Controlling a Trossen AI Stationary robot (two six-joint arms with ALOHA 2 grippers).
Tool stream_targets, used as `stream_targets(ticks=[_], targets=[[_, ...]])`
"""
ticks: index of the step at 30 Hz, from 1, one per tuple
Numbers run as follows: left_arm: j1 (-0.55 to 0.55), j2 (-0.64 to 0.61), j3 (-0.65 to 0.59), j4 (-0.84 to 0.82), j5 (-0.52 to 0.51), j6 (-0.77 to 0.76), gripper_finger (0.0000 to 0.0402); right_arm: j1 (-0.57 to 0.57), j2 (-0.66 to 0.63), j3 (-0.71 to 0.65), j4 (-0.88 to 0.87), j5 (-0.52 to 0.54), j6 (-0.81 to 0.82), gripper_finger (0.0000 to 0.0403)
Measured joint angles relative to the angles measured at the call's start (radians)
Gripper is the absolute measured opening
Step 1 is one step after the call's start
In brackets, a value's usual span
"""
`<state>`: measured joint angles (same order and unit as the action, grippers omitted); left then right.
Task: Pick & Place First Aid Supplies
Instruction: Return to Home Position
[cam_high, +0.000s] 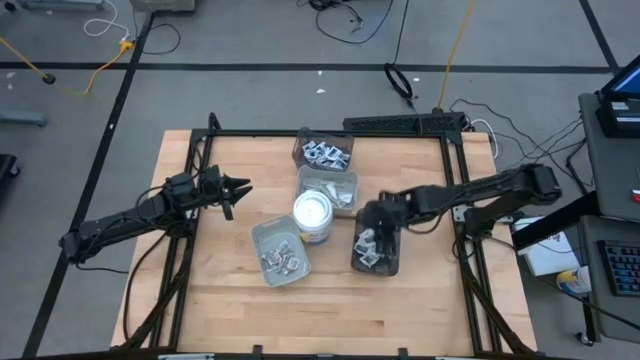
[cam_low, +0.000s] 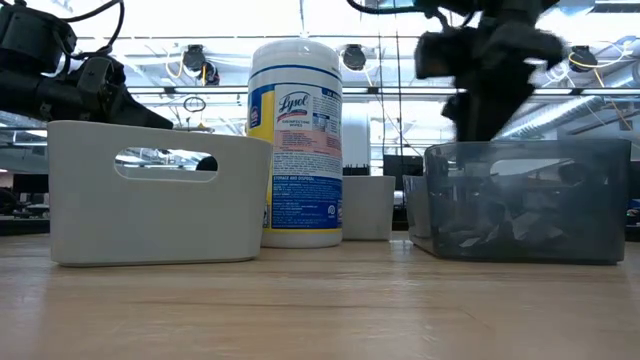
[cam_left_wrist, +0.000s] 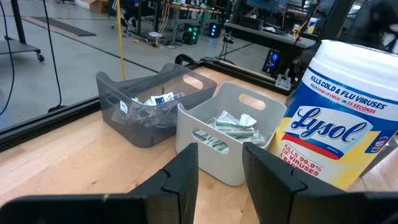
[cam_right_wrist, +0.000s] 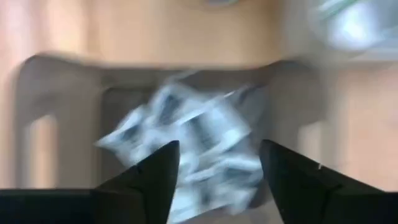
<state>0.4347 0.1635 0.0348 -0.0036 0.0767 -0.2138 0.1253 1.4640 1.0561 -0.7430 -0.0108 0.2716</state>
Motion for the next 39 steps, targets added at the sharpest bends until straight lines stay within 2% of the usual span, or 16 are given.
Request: stream_targets(ticks=[7,10,14,19,25,33,39], targets=[[0.0,0.0,0.0,0.007,0.0,0.0,0.0129,-0.15,-0.162,-0.011,0.083,0.18,-0.226,0.0252],[0.0,0.0,0.0,0.006,0.0,0.0,0.0129,-0.231,-0.242,-0.051,0.175,0.242,-0.329,0.0258],[0.0,0.0,0.0,0.006,0.001,0.0,0.0129,-0.339,-0.357,-0.142,0.354,0.274,-0.413,0.026],[0.0,0.0,0.0,0.007,0.0,0.0,0.0129,-0.44,-0.51,-0.317,0.616,0.272,-0.391,0.0256],[0.0,0.0,0.0,0.006,0.0,0.0,0.0129,-0.499,-0.71,-0.542,0.854,0.272,-0.302,0.026],[0.0,0.0,0.0,0.007,0.0,0.0,0.0129,-0.584,-0.99,-0.773,0.902,0.272,-0.355,0.0256],[0.0,0.0,0.0,0.007,0.0,0.0,0.0129,-0.64,-1.152,-0.862,0.898,0.27,-0.328,0.026]])
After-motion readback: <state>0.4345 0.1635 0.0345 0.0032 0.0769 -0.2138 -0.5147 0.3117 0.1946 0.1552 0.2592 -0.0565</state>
